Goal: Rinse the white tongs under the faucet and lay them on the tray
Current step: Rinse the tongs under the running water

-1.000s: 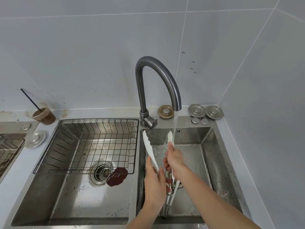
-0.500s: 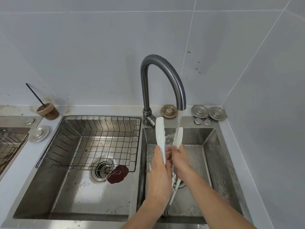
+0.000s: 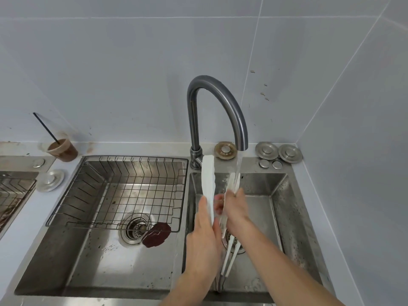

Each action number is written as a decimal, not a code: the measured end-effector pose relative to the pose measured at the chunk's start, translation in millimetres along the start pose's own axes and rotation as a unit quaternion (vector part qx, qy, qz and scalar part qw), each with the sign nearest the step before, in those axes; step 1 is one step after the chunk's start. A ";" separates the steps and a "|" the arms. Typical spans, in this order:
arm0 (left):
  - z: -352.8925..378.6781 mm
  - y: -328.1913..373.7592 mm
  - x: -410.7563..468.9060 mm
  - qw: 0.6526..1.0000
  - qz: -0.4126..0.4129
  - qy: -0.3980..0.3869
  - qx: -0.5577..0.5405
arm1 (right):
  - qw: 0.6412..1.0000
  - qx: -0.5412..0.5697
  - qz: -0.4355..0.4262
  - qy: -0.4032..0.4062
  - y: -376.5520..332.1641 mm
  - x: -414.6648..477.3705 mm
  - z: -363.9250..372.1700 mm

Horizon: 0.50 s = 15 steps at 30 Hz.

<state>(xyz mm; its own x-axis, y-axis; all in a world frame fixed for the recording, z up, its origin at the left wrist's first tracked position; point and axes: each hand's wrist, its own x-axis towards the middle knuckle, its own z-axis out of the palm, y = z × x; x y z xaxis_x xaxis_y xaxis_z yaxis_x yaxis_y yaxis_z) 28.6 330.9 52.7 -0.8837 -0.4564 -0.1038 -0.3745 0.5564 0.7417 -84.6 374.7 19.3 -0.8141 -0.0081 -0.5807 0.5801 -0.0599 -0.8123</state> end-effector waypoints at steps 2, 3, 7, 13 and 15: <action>-2.3 -2.1 -6.6 0.999 0.022 -0.009 0.036 | 1.000 -0.009 0.001 0.030 -1.7 -3.1 2.7; -1.7 -1.9 -9.2 0.997 0.035 -0.016 0.064 | 0.998 -0.025 0.000 0.057 -3.7 -3.4 3.3; 6.5 0.9 -12.8 0.989 0.058 -0.049 0.126 | 0.993 -0.041 0.090 0.068 -9.5 -2.6 0.5; 5.7 -11.3 -15.7 0.989 0.029 -0.054 0.135 | 0.998 0.025 0.048 0.016 -1.4 1.6 -1.4; 6.3 -12.5 -20.5 0.992 0.024 -0.054 0.110 | 1.000 0.009 0.011 0.002 -3.5 2.1 -3.4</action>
<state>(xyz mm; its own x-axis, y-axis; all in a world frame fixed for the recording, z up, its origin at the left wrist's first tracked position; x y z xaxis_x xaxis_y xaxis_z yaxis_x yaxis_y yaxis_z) 49.6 337.7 41.4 -0.9225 -0.3550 -0.1514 -0.3730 0.7195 0.5858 -88.3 378.4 20.7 -0.8006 -0.0059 -0.5991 0.5977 -0.0785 -0.7979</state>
